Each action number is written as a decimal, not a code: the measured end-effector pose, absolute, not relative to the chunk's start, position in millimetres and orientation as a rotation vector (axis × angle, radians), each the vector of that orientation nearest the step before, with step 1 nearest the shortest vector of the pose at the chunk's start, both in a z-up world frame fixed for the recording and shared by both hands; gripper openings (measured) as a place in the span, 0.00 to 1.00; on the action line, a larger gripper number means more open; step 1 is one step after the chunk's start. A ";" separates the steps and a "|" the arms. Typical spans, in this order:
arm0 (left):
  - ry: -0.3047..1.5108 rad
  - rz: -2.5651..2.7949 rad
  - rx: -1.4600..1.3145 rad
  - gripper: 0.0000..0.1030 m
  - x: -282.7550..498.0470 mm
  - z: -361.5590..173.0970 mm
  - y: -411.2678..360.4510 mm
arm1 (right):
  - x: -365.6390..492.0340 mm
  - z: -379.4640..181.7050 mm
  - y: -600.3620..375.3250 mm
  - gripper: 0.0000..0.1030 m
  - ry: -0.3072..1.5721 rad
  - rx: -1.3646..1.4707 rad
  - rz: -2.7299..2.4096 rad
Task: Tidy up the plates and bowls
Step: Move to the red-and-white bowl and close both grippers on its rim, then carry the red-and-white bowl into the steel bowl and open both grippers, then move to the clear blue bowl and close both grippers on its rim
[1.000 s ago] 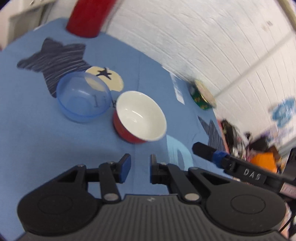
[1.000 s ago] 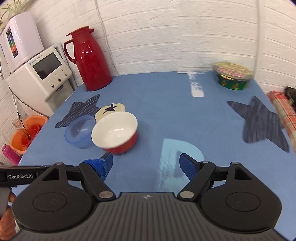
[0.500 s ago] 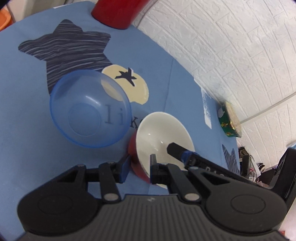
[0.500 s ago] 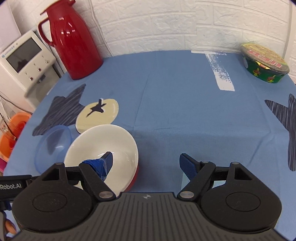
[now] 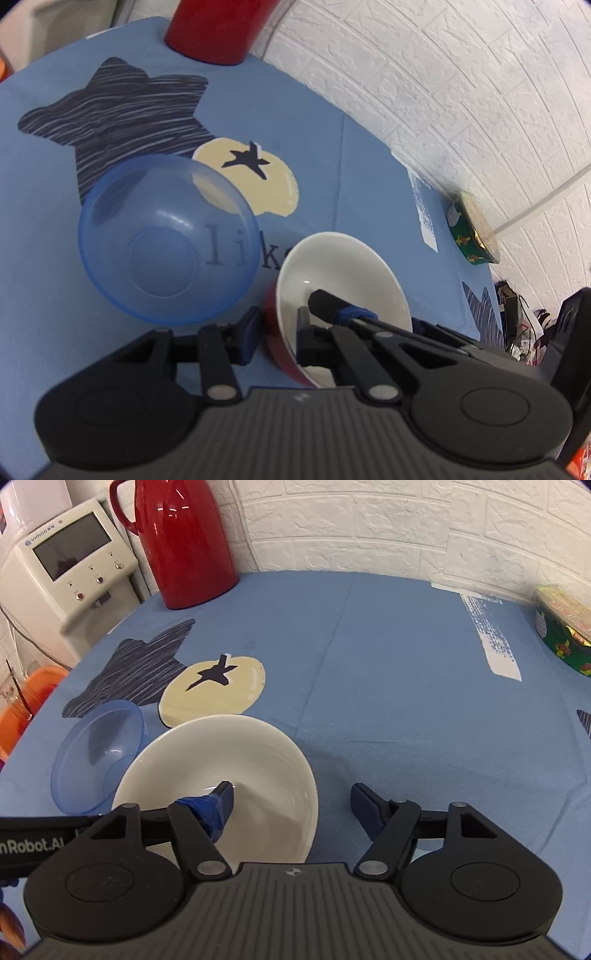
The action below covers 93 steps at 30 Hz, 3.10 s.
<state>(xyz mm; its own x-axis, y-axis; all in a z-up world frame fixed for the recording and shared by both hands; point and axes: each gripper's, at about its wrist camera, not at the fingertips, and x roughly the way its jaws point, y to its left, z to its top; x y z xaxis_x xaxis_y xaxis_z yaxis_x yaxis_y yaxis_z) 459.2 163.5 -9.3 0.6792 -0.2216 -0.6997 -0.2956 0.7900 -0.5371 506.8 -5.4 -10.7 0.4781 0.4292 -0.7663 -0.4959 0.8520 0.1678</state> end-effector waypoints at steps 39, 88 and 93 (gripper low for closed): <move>1.059 -0.281 -0.596 0.00 229.2 25.2 14.5 | 245.8 32.4 -158.9 0.39 1.026 0.044 0.359; 0.797 0.007 -0.685 0.00 366.8 45.9 256.0 | 401.8 45.3 11.9 0.44 0.967 0.110 0.627; 0.826 0.034 -0.674 0.00 405.5 26.0 265.6 | 443.6 29.6 45.0 0.44 0.988 0.082 0.614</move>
